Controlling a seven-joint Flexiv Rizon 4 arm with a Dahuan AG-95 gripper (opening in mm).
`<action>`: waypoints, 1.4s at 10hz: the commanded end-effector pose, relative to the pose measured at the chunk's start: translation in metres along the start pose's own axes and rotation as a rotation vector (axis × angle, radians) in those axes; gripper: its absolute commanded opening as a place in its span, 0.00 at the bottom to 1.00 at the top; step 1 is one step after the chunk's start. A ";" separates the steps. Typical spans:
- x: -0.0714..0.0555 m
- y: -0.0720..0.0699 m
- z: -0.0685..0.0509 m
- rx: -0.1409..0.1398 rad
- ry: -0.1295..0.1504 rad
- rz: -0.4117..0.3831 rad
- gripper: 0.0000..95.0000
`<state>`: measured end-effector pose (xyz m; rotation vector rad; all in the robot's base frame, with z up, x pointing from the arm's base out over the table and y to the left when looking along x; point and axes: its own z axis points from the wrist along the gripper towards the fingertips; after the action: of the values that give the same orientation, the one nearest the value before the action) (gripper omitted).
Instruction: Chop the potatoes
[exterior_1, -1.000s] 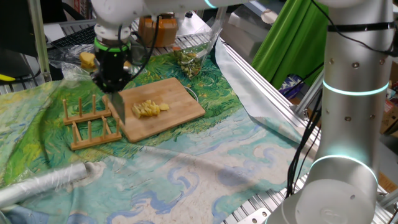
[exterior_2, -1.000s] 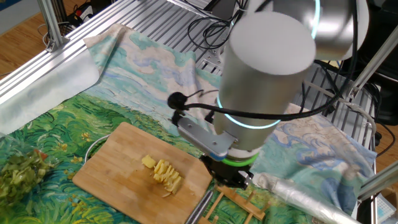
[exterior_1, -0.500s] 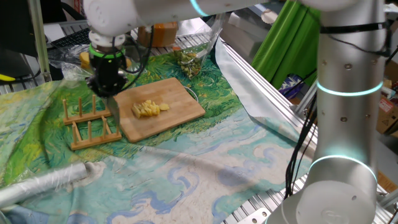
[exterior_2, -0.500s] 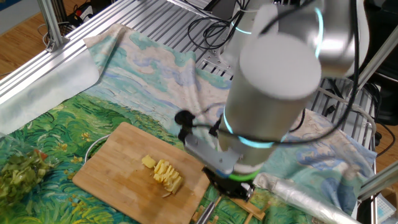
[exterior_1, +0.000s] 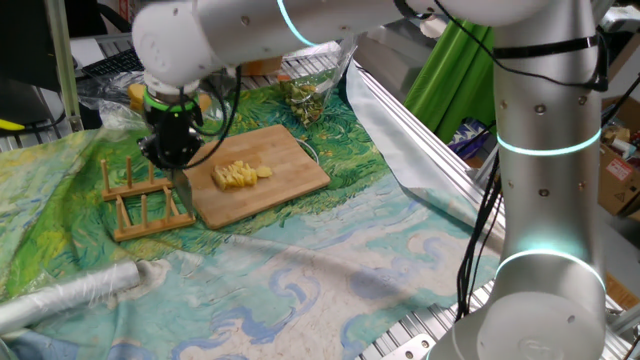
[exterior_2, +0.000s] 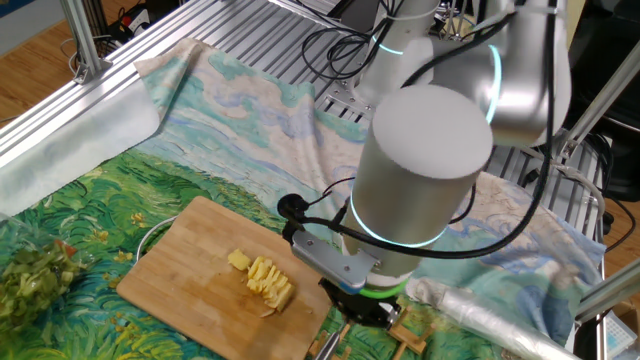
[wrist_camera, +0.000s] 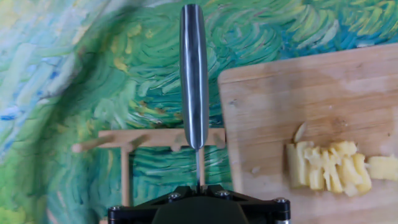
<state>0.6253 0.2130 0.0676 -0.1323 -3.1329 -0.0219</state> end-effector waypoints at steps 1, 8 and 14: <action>-0.004 0.004 0.014 -0.002 0.001 0.002 0.00; -0.004 0.003 0.039 -0.005 -0.025 0.012 0.00; -0.003 0.003 0.036 0.003 -0.017 0.039 0.20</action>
<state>0.6289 0.2164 0.0330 -0.1967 -3.1448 -0.0144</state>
